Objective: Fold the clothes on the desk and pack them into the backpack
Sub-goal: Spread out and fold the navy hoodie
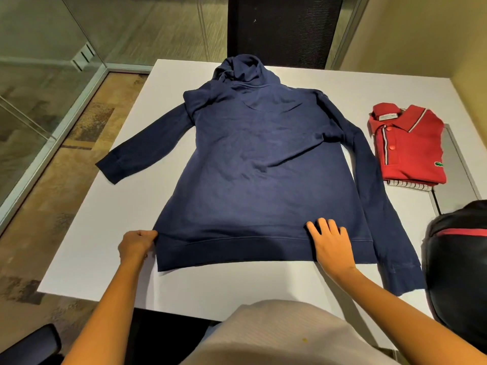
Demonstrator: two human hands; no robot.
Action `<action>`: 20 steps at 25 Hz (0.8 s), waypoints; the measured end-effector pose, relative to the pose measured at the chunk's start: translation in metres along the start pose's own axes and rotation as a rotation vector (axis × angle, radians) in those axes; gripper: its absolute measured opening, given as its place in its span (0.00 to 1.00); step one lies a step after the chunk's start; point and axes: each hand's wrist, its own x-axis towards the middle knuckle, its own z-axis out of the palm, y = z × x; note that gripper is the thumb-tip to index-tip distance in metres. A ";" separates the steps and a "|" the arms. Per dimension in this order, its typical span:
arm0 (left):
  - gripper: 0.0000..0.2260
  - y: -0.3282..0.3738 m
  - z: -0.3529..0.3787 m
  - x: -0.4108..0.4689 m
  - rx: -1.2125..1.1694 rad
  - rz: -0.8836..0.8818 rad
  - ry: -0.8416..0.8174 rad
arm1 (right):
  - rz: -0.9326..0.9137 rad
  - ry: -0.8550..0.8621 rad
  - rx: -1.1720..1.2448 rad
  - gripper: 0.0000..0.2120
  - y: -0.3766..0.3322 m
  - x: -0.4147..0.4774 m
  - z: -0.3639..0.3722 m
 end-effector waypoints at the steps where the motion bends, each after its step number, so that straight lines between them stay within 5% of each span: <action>1: 0.10 0.001 0.005 -0.004 0.028 0.004 0.015 | 0.024 -0.004 0.006 0.27 -0.004 0.003 -0.003; 7: 0.17 0.021 0.014 0.000 0.097 0.287 0.339 | 0.018 0.096 0.080 0.17 -0.048 0.035 -0.032; 15: 0.19 0.080 0.039 0.047 0.087 0.496 0.288 | -0.263 0.111 0.331 0.19 -0.118 0.106 -0.035; 20: 0.21 0.126 0.056 0.084 0.153 0.579 0.222 | -0.284 0.036 0.372 0.23 -0.136 0.169 -0.028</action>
